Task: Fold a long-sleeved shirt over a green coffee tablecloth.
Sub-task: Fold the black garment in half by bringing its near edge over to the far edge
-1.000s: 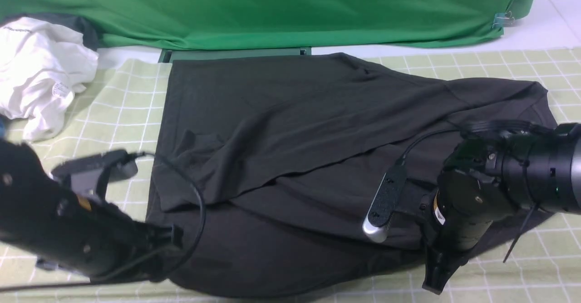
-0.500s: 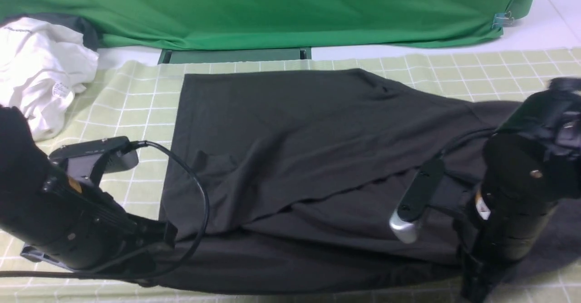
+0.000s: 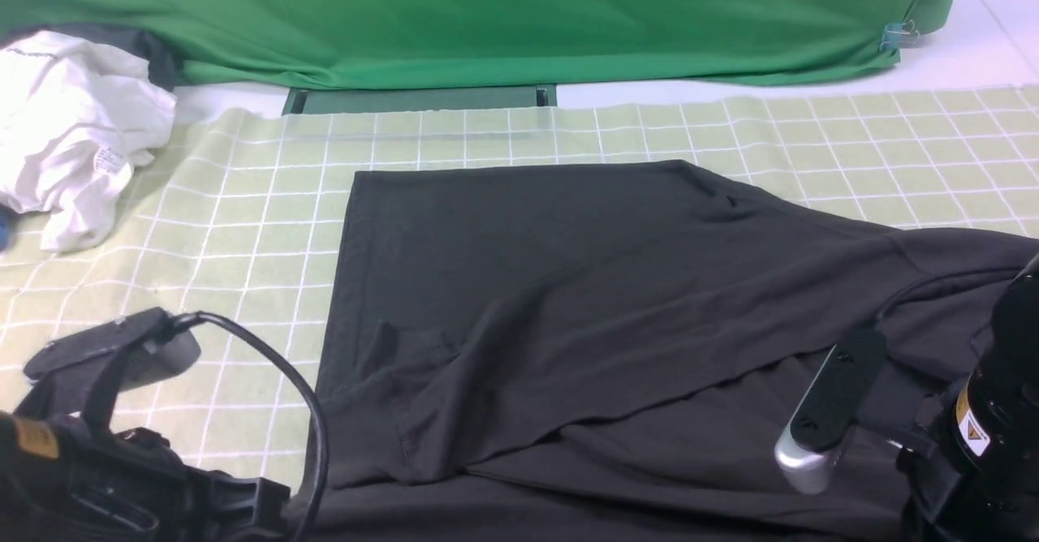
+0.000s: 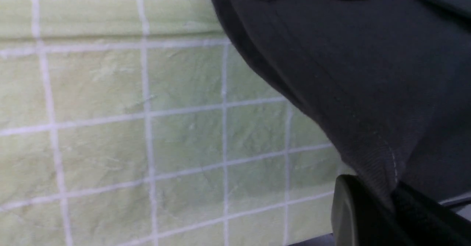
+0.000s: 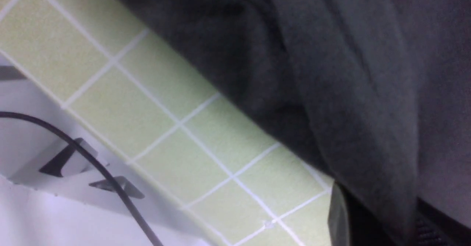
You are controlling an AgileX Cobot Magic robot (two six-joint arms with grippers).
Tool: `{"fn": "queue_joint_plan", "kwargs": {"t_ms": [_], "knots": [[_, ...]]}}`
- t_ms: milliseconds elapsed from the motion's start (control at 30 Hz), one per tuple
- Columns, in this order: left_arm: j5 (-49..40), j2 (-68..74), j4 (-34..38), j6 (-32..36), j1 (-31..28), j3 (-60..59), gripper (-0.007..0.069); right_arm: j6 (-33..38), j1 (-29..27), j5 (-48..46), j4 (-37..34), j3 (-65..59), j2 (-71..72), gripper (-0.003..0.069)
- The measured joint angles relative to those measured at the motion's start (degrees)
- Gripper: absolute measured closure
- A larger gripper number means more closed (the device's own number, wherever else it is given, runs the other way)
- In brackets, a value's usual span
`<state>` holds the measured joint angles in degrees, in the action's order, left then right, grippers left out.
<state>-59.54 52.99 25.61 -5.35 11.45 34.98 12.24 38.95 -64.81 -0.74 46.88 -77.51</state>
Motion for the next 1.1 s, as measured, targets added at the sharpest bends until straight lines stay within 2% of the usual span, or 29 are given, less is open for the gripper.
{"fn": "queue_joint_plan", "kwargs": {"t_ms": [267, 533, 933, 1100], "knots": [[2.0, -0.7, 0.0, -0.1, 0.0, -0.1, 0.06, -0.5, 0.0, 2.1, 1.1, 0.0, 0.0, 0.0611], [11.2, -0.4, -0.1, -1.5, 0.0, -0.3, 0.06, -8.3, 0.0, 7.7, 8.2, -0.1, 0.0, 0.0611], [18.2, 5.8, -0.3, -3.2, 0.0, -0.3, 0.06, -13.5, -0.1, 10.6, 9.0, 0.8, -0.2, 0.0611], [20.6, 9.9, -2.7, -3.0, -1.0, 1.0, 0.06, -15.4, -0.1, 10.6, 9.3, 7.1, -3.8, 0.0611]]}}
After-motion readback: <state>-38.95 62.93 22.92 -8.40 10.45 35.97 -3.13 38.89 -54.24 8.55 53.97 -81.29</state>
